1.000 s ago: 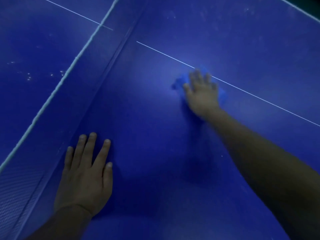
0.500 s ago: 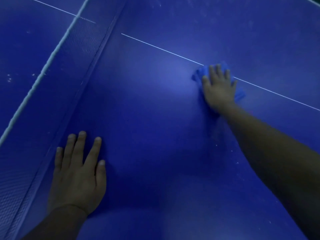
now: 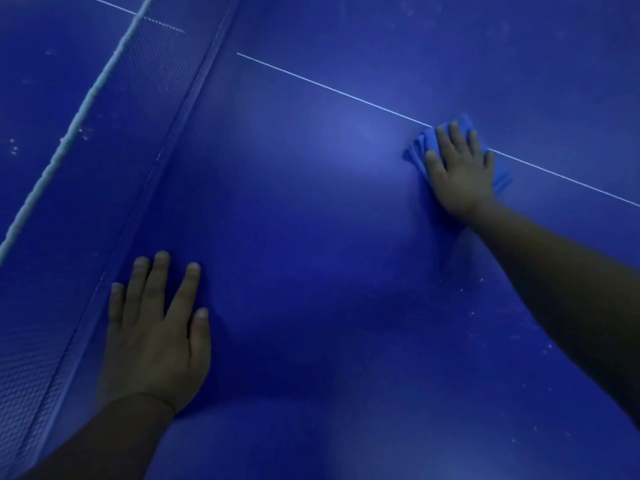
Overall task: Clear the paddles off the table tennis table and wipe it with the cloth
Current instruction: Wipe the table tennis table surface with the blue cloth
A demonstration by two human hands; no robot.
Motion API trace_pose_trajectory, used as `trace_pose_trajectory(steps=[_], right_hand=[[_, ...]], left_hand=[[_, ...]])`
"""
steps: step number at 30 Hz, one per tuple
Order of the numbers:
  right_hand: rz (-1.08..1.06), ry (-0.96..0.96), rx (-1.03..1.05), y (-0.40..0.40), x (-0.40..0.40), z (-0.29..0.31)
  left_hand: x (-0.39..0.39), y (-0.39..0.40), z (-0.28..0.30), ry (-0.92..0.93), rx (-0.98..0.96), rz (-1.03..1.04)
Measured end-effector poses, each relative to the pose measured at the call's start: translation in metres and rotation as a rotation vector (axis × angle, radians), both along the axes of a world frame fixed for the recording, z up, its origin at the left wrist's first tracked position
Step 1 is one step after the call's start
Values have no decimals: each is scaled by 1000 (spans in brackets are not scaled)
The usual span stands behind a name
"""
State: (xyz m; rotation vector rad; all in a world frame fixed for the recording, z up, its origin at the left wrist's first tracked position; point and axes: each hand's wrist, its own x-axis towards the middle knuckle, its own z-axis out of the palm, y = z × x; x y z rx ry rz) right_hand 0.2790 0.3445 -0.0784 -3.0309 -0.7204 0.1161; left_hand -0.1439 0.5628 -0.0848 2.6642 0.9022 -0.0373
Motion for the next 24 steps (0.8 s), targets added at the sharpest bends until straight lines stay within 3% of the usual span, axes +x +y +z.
trace_pose_trajectory(steps=[3, 5, 7, 9, 12, 14, 17, 20, 22, 24], right_hand=[[191, -31, 12, -20, -67, -8], [496, -16, 4, -49, -121, -12], [762, 26, -56, -69, -126, -10], [712, 8, -81, -63, -84, -5], [181, -3, -35, -36, -10, 1], [42, -13, -23, -31, -7, 1], [226, -27, -2, -52, -86, -7], [648, 3, -26, -99, -189, -13], [860, 41, -79, -110, -186, -5], [766, 14, -59, -93, -141, -1]], left_hand=[[0, 0, 1, 0, 1, -3], [1, 0, 1, -2, 7, 0], [0, -1, 0, 4, 5, -6], [0, 1, 0, 15, 3, -1], [-1, -1, 0, 16, 3, 1], [0, -1, 0, 6, 5, -2], [0, -1, 2, 7, 8, 3], [-2, -2, 2, -4, 2, 5], [-3, -1, 2, -14, 0, 1], [-3, 0, 2, -16, 1, 1]])
